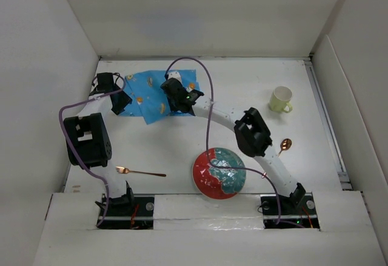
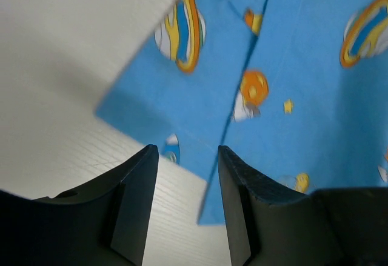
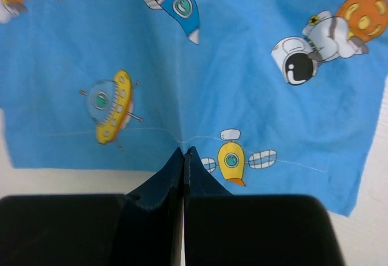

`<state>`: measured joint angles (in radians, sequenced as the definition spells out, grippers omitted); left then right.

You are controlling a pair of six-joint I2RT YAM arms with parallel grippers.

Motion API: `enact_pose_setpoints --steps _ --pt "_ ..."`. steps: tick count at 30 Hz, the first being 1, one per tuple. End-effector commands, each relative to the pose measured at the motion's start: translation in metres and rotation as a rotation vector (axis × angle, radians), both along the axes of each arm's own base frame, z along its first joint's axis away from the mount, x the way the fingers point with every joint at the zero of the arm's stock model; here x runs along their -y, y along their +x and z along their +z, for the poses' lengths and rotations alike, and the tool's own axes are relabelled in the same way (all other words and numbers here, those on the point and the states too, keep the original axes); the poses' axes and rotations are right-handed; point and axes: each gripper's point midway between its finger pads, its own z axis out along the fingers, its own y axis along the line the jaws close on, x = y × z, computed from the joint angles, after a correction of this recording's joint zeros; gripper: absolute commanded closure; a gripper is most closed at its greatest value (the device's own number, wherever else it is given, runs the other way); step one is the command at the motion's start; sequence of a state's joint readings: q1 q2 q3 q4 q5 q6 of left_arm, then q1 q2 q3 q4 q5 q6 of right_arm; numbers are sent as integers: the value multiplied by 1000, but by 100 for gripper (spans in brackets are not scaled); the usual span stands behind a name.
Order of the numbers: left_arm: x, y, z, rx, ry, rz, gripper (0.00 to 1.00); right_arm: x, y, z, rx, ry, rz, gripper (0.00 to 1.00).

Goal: Set the dinner table for one person

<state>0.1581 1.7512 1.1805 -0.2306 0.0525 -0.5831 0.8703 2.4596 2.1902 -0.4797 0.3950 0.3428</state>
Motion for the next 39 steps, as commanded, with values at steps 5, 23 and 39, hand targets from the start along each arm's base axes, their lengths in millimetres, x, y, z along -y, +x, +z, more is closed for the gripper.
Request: enact_pose_setpoints --steps 5,23,39 --pt "-6 -13 5 -4 31 -8 59 99 5 141 81 207 -5 100" --pt "66 -85 8 -79 162 -261 66 228 -43 138 -11 162 -179 100" --pt "64 -133 -30 -232 144 -316 55 211 -91 6 -344 89 -37 48"
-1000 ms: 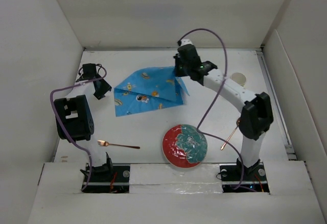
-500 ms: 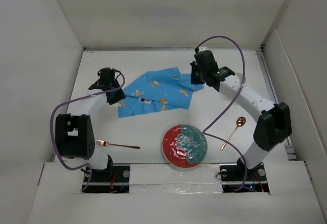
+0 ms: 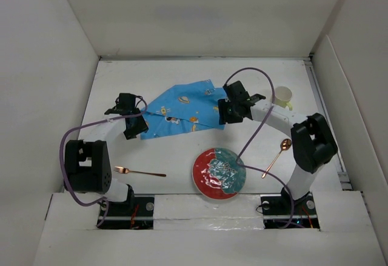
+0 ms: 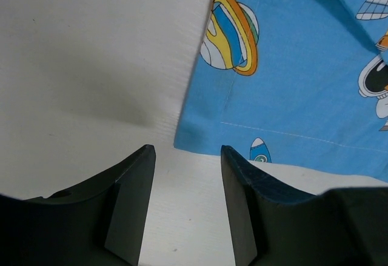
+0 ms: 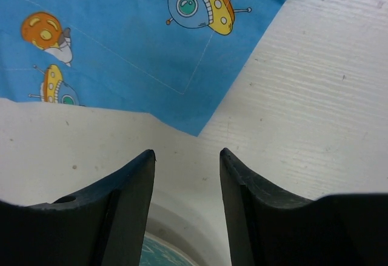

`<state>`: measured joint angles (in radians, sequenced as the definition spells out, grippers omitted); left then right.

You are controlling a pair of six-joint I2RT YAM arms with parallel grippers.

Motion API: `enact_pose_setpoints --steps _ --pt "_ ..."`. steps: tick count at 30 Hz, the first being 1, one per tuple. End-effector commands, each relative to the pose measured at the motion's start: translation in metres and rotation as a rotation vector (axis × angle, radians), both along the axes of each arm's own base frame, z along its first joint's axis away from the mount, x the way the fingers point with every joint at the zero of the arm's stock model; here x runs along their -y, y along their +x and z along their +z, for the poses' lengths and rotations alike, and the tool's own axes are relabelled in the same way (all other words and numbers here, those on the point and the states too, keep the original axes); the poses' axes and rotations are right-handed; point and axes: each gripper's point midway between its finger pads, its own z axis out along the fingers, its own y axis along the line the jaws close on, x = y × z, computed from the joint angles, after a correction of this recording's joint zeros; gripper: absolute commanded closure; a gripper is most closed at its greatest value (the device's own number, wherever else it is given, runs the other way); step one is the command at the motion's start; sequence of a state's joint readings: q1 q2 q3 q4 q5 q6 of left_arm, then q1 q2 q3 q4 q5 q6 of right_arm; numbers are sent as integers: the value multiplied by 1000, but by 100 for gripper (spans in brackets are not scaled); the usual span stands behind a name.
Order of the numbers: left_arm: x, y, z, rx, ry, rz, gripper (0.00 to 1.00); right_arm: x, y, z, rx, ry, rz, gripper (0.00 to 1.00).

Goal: Set the dinner table for one person

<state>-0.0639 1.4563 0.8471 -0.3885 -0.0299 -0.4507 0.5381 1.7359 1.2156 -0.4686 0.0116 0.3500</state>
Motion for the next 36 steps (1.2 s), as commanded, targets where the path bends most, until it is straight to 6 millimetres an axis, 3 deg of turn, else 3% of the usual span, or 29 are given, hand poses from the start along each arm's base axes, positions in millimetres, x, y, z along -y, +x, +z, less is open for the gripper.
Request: enact_pose_setpoints --steps 1,12,16,19,23,24,26,30,36 --pt "0 -4 -2 -25 19 -35 55 -12 8 2 8 4 50 47" --pt "-12 -2 -8 -57 93 -44 53 -15 2 -42 -86 -110 75 46" --pt "-9 -4 -14 -84 134 -67 53 -15 4 -49 -96 -151 65 47" --pt "-2 -2 -18 -100 138 -94 53 -16 2 -53 -103 -162 58 53" --pt "-1 -3 -25 -130 133 -102 54 -14 1 -59 -107 -169 49 70" --pt "-1 -4 -28 -141 131 -105 55 -14 1 -58 -102 -167 43 81" --pt "0 -4 -29 -144 128 -108 58 -13 2 -55 -96 -166 38 87" --pt "2 -6 -31 -151 120 -113 71 -13 10 -28 -33 -154 30 91" --pt "5 -14 -40 -182 97 -117 81 -20 14 8 11 -87 36 97"
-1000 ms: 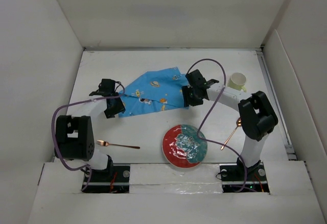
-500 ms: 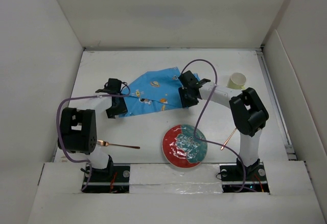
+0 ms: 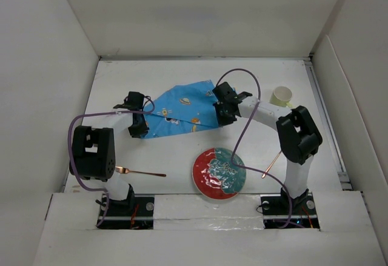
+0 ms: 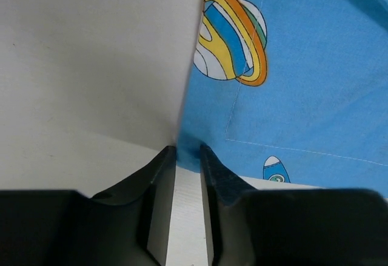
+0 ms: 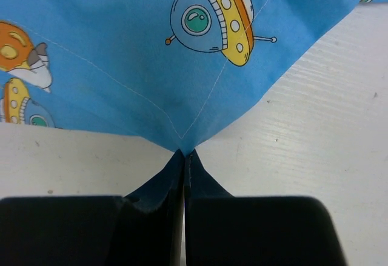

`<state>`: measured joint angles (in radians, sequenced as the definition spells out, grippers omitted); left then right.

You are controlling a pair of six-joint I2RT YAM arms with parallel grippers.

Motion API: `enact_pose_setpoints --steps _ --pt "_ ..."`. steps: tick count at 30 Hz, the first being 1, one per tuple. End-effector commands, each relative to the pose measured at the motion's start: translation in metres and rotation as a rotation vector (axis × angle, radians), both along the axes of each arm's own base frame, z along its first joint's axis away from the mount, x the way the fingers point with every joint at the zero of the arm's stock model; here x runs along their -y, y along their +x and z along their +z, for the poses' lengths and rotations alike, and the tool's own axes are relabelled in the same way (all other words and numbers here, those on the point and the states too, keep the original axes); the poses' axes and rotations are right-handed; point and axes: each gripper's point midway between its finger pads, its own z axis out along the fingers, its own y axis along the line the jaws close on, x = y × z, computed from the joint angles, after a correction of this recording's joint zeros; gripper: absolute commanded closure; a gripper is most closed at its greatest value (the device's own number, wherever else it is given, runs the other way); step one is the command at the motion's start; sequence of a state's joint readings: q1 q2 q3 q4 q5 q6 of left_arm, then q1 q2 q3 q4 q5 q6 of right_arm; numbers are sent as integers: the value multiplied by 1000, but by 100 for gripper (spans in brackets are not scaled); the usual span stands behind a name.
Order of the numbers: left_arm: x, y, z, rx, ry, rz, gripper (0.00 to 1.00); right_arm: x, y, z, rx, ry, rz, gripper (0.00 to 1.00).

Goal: Set the dinner table for one person

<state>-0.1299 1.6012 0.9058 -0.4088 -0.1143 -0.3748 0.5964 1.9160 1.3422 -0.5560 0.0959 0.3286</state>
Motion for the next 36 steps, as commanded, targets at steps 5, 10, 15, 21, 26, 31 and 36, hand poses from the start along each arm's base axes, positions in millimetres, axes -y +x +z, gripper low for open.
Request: enact_pose_setpoints --steps 5,10,15,21,26,31,36 --pt "5 -14 -14 -65 -27 -4 100 -13 13 67 116 106 5 100" --pt "5 13 26 59 -24 -2 100 -14 13 100 171 148 11 100" --pt "5 53 103 262 -24 14 100 -8 17 149 264 202 -21 100" --pt "-12 101 187 466 17 63 100 13 46 223 419 295 -103 100" --pt "-19 167 219 532 55 91 100 34 118 291 573 348 -174 100" --pt "-25 232 345 786 38 163 100 49 188 362 672 519 -180 100" --pt "-43 220 396 967 -54 249 100 84 161 481 922 733 -110 100"
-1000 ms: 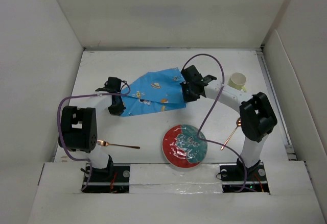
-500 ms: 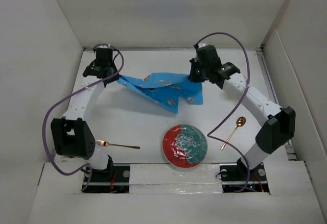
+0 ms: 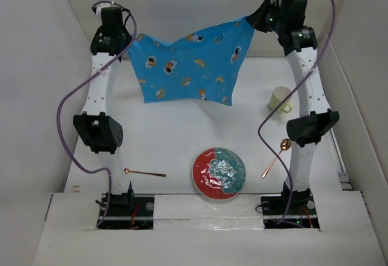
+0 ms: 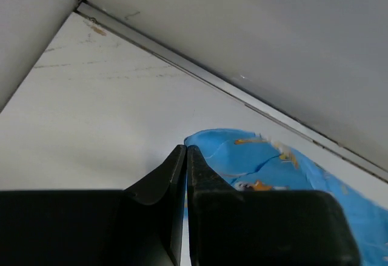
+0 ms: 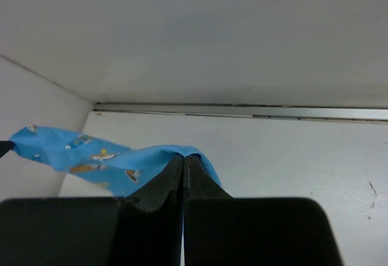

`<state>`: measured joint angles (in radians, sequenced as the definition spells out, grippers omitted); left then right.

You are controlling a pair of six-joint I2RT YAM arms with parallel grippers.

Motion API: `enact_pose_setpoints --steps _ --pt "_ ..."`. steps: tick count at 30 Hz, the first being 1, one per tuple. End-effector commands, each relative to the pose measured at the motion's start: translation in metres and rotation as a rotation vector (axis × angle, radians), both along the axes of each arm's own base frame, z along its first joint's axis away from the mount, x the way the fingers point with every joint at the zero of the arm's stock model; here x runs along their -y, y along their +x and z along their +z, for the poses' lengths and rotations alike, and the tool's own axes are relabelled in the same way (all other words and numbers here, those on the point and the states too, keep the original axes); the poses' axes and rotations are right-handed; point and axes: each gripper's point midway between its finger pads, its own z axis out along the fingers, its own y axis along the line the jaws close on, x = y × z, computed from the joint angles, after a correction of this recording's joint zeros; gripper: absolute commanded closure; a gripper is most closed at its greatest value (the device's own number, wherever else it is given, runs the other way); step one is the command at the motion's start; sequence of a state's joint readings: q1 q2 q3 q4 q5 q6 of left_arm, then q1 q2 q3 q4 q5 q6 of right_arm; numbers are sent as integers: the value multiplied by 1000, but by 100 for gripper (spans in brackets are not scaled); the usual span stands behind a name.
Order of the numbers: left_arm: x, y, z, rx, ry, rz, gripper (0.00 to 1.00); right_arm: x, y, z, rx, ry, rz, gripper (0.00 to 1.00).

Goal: Set the dinner table for one person

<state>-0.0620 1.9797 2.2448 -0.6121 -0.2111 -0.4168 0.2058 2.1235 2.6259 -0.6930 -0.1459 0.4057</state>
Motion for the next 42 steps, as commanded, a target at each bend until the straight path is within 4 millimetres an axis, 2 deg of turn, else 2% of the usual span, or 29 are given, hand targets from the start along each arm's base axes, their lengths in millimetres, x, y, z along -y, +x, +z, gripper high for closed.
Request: enact_pose_setpoints --steps 1,2,3,4,5,6,7,8,9,10,11,12,14,15,18,21,26,28,33,37,42 --pt "-24 -40 94 222 -35 81 100 14 -41 58 112 101 94 100" --pt "-30 -43 97 235 -31 92 100 21 -46 54 111 84 96 100" --pt "-38 -46 74 186 -26 111 100 21 -50 43 85 68 106 100" --pt "-38 -62 82 209 -24 111 100 23 -64 45 86 50 113 100" --pt "-44 -65 84 249 -22 125 100 28 -64 -1 -17 11 108 100" --pt "-51 -71 30 147 -6 148 100 31 -69 -22 -61 -7 104 100" --pt "-50 -89 33 176 -12 148 100 36 -89 -22 -60 -17 92 100" --pt "-49 -94 23 190 -21 145 100 39 -93 -87 -174 -14 67 100" --pt "-46 -107 -39 76 -26 135 100 40 -101 -107 -191 3 55 100" --pt "-42 -122 -48 79 -52 129 100 41 -110 -129 -219 15 44 100" --pt "-40 -127 -66 63 -69 127 100 42 -119 -139 -224 45 31 100" --pt "-35 -143 -116 -36 -81 113 100 42 -134 -193 -343 46 32 100" --pt "-27 -156 -155 -130 -105 81 100 40 -147 -240 -468 44 42 100" --pt "-17 -163 -188 -218 -132 37 100 43 -155 -262 -529 31 27 100" --pt "-8 -178 -235 -363 -154 1 100 52 -161 -289 -597 1 -20 100" --pt "-6 -189 -256 -436 -145 -2 100 56 -173 -312 -659 -18 -29 100" --pt "-4 -207 -262 -466 -122 -21 100 60 -197 -340 -738 -36 -39 100" --pt "-1 -213 -261 -465 -117 -33 100 60 -205 -342 -741 -46 -41 100" --pt "7 -237 -276 -528 -126 -62 100 68 -232 -365 -799 -70 -65 100" --pt "12 -249 -274 -535 -151 -84 100 71 -239 -369 -811 -50 -89 100" --pt "8 -258 -269 -552 -136 -69 100 71 -245 -366 -816 -47 -84 100"
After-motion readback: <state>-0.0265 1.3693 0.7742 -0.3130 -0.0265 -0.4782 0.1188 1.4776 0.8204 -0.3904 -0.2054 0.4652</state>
